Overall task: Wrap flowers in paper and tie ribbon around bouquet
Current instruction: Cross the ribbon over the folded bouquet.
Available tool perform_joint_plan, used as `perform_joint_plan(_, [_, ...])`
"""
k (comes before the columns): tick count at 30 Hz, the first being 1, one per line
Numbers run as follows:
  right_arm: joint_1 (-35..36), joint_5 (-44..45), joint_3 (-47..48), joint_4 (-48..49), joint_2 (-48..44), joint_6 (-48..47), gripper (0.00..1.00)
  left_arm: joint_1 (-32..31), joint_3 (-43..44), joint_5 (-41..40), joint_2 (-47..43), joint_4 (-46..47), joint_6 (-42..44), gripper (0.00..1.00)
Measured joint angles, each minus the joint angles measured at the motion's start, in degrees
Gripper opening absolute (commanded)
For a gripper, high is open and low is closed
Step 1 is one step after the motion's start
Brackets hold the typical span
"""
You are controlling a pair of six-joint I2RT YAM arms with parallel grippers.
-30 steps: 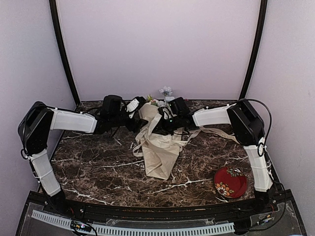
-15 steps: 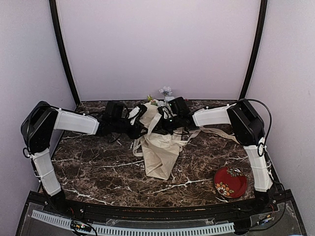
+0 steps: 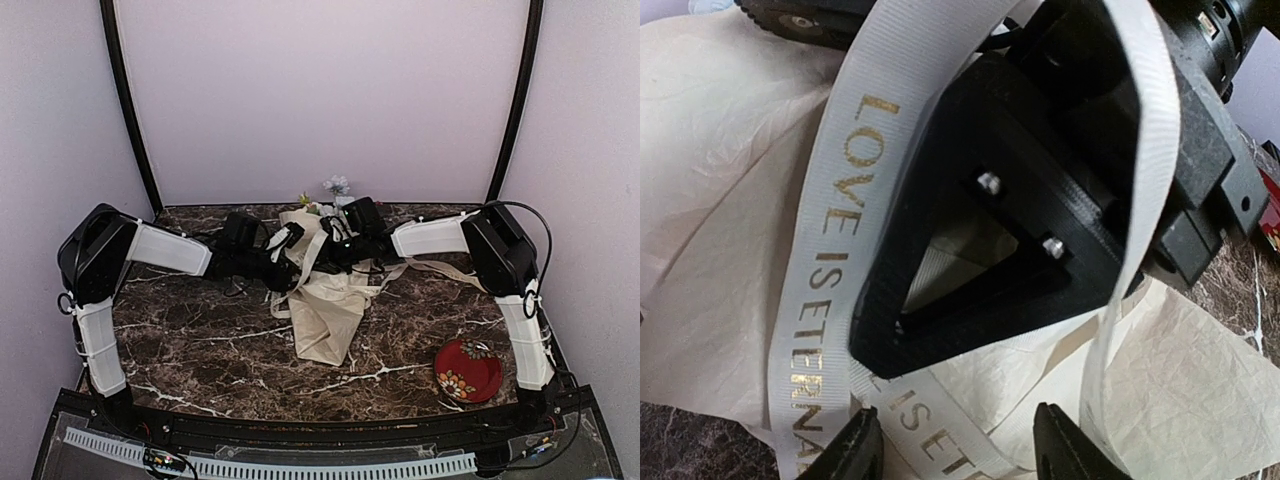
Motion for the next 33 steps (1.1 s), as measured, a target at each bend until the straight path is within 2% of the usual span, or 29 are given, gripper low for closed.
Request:
perform_joint_plan(6, [0.0,0.0,0.0,-0.2,0.0,-0.6,0.07,0.0,0.7,-0.9,1.5,-0.6,-0.3,0.32])
perform_joint_plan(8, [0.0,0.0,0.0,-0.2,0.0,-0.9,0.07,0.0,0.7,-1.1,1.5,-0.6,-0.6,0.20])
perform_joint_plan(10, [0.0,0.0,0.0,-0.3,0.0,-1.1,0.07,0.0,0.7,-1.4,1.5,-0.5,-0.8,0.03])
perform_joint_plan(11, [0.0,0.0,0.0,-0.4,0.0,-1.2,0.08,0.0,0.7,-1.5,1.5,-0.5,-1.3,0.00])
perform_joint_plan(16, [-0.2,0.7,-0.2,-1.2,-0.7,-2.2,0.16,0.0,0.3,-2.3,1.5,0.8,-1.7,0.00])
perform_joint_plan(22, [-1.4,2.9,-3.6,-1.9,-5.7,-2.9,0.22,0.0,-1.7,-4.6,1.5,1.8,-1.7,0.00])
perform_joint_plan(29, [-3.0,6.3,-6.3,-4.9,-10.1,-4.4,0.29,0.0,-2.6,-8.0,1.5,2.0,-1.6,0.00])
perform_joint_plan(33, [-3.9,8.4,-8.1,-8.7,-11.6,-5.9,0.36,0.0,-2.7,-8.7,1.5,2.0,-1.6,0.00])
